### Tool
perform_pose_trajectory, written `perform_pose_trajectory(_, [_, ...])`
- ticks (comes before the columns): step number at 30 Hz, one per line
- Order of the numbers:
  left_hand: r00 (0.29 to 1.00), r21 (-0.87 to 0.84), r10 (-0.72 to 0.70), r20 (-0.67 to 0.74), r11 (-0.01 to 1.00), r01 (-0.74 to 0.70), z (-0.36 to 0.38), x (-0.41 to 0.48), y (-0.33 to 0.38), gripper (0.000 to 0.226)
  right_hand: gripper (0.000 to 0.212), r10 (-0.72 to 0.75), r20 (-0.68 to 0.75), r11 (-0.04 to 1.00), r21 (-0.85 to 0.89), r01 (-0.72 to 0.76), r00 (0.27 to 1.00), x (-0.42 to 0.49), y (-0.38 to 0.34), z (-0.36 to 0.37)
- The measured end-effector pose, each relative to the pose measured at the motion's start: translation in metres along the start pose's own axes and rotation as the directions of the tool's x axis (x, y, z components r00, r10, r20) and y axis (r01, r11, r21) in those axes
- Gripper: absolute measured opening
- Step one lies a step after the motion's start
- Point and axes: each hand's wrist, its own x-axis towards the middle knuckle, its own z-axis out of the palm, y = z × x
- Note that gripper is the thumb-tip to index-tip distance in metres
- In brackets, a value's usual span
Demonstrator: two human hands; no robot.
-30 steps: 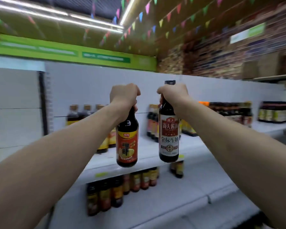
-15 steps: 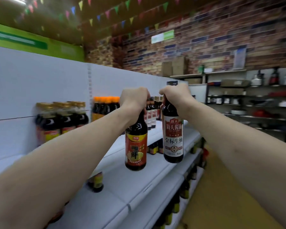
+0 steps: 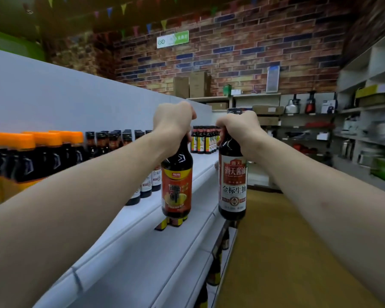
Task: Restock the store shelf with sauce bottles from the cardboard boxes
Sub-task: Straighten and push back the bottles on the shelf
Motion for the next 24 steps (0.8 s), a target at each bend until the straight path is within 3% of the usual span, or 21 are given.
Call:
perform_pose_trajectory(4, [0.999, 0.033, 0.026, -0.033, 0.999, -0.025, 0.009, 0.052, -0.017, 0.021, 0.011, 0.016, 0.037, 1.0, 0.023, -0.017, 0.999, 0.059, 0.026, 0.011])
perform_pose_trajectory(12, [0.961, 0.142, 0.056, -0.271, 0.99, -0.018, 0.029, 0.13, -0.074, 0.021, 0.014, -0.061, 0.258, 0.99, 0.141, 0.025, 0.964, 0.176, 0.083, 0.073])
perform_pose_trajectory(17, [0.886, 0.146, 0.038, -0.463, 0.989, 0.034, 0.039, 0.168, -0.091, 0.015, 0.019, -0.091, 0.428, 0.977, 0.213, -0.003, 0.899, 0.237, 0.111, 0.123])
perform_pose_trajectory(21, [0.801, 0.195, 0.068, -0.594, 0.979, 0.062, 0.042, 0.188, -0.095, 0.035, 0.024, -0.114, 0.561, 0.966, 0.255, -0.041, 0.82, 0.272, 0.13, 0.159])
perform_pose_trajectory(24, [0.749, 0.232, 0.101, -0.655, 0.97, 0.073, 0.043, 0.197, -0.099, 0.036, 0.027, -0.144, 0.62, 0.958, 0.282, -0.048, 0.771, 0.289, 0.144, 0.18])
